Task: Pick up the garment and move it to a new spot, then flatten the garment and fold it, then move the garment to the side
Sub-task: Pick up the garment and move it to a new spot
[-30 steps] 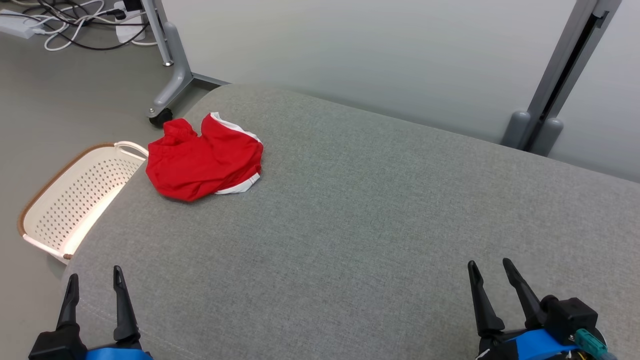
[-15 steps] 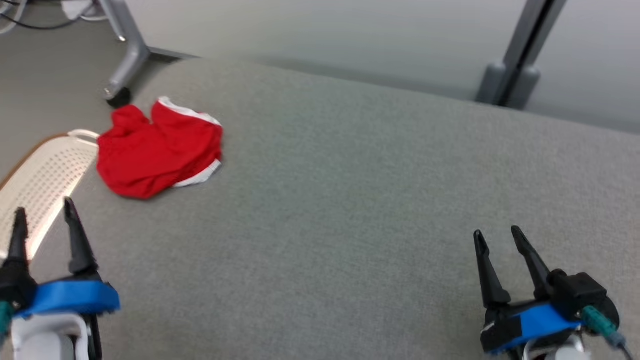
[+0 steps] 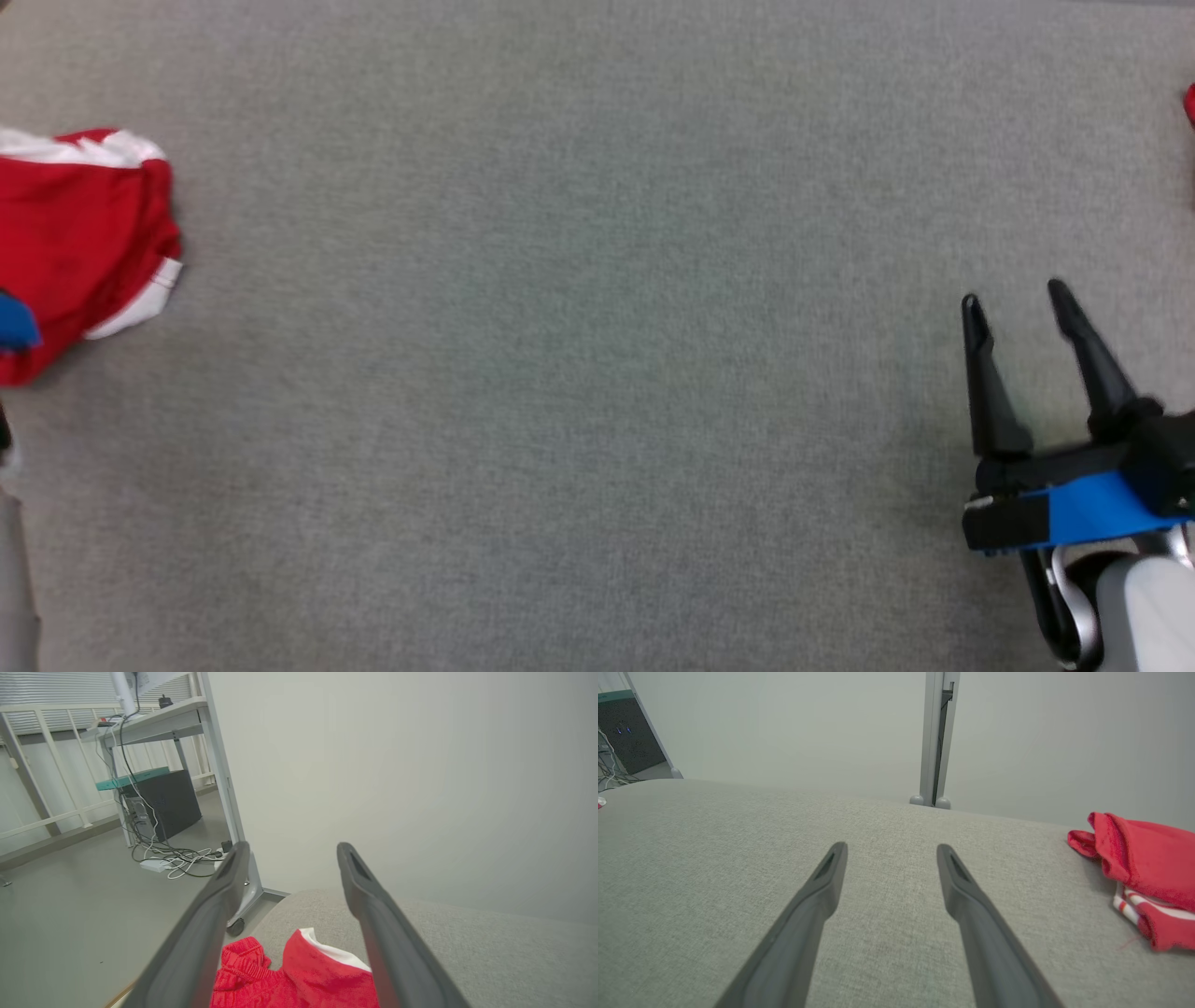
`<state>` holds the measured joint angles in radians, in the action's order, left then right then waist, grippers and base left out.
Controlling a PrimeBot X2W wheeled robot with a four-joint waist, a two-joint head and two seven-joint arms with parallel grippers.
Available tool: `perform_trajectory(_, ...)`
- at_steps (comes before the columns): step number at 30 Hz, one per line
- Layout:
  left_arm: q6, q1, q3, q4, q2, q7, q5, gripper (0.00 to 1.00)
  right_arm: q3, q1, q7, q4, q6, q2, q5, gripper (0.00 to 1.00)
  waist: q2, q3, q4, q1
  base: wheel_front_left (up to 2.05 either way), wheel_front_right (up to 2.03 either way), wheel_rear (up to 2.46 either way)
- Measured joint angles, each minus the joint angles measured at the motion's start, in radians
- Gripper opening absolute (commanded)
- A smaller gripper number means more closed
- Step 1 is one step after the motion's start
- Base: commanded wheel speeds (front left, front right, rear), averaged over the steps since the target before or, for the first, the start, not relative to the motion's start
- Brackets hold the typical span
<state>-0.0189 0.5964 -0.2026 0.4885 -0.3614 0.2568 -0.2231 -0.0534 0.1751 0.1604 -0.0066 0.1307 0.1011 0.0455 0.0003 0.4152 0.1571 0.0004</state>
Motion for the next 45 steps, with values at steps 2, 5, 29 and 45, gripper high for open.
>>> perform_trajectory(2,-0.006,0.051,-0.001,0.055,-0.02,-0.007,-0.006,1.0,-0.006,0.005,-0.011,-0.029,0.0,0.005,-0.001,1.0,0.0,0.031,-0.014,-0.0001,0.0,0.0,0.0)
perform_trajectory(5,-0.019,0.12,0.001,0.149,-0.043,-0.031,-0.015,1.0,-0.009,0.01,-0.026,-0.07,0.0,0.011,-0.006,1.0,0.0001,0.068,-0.028,0.0,0.0,0.0,0.0)
perform_trajectory(29,-0.107,0.312,0.181,0.662,-0.052,-0.342,-0.181,0.0,-0.006,0.037,-0.057,-0.126,0.0,0.029,0.002,1.0,-0.0005,0.099,-0.067,-0.0004,0.0,0.0,0.0)
perform_trajectory(45,-0.111,0.456,0.343,0.518,-0.084,-0.024,-0.1,0.0,0.008,0.029,0.03,0.031,0.0,-0.022,0.064,1.0,-0.0004,-0.043,-0.081,-0.0005,0.0,0.0,0.0)
